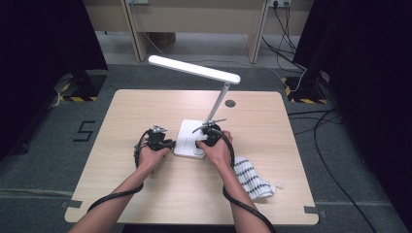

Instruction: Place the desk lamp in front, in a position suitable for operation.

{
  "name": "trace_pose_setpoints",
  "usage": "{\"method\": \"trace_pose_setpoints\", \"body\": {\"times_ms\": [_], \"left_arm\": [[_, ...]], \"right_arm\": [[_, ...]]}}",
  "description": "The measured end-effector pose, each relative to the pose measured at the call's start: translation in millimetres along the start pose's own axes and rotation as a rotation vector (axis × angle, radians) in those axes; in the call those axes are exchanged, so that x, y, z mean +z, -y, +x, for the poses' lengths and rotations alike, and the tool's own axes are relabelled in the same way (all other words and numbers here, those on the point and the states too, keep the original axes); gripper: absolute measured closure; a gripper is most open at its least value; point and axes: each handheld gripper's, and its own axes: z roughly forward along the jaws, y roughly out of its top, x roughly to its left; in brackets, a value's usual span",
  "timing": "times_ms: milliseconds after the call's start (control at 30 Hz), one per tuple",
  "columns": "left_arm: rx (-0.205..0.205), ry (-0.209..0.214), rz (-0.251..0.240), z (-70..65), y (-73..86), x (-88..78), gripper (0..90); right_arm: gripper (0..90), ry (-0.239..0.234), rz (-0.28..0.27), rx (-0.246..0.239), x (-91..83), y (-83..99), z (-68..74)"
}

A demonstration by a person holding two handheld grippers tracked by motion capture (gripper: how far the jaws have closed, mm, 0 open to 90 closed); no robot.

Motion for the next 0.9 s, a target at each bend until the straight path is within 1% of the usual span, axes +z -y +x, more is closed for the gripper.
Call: {"method": "trace_pose_setpoints", "body": {"times_ms": [167, 300, 367, 400, 500, 633, 733, 800, 900], "left_arm": [[-0.004, 0.001, 0.001, 0.7, -1.0, -0.1, 74.5], [-0.008, 0.002, 0.003, 1.5, -1.0, 0.3, 73.5], [-0.012, -0.001, 0.003, 1.8, -1.1, 0.7, 73.3], [-0.016, 0.0, 0.004, 2.0, -1.1, 1.0, 72.9], [-0.027, -0.002, 0.002, 2.5, -1.7, 2.4, 72.5], [-0.027, -0.009, 0.004, 2.4, -3.2, 3.8, 73.2], [-0.029, -0.009, 0.007, 2.2, -4.4, 4.7, 73.4], [-0.028, -0.009, 0.008, 2.4, -4.7, 4.9, 73.4], [-0.026, -0.007, 0.012, 2.4, -5.1, 5.0, 73.4]], "right_arm": [[40.6, 0.016, 0.006, 0.018, 3.0, -1.8, 2.5], [39.1, 0.031, 0.007, 0.022, 4.4, -3.2, 4.2], [38.4, 0.036, 0.009, 0.029, 5.3, -4.0, 4.6], [37.6, 0.035, 0.009, 0.042, 5.7, -4.5, 4.8], [36.6, 0.044, 0.011, 0.046, 7.2, -5.7, 5.3], [34.9, 0.052, 0.017, 0.053, 8.6, -7.0, 6.1], [31.5, 0.076, 0.032, 0.047, 11.9, -7.1, 8.6], [31.6, 0.085, 0.033, 0.055, 13.1, -6.9, 9.3], [33.7, 0.082, 0.036, 0.069, 12.4, -6.5, 9.1]]}}
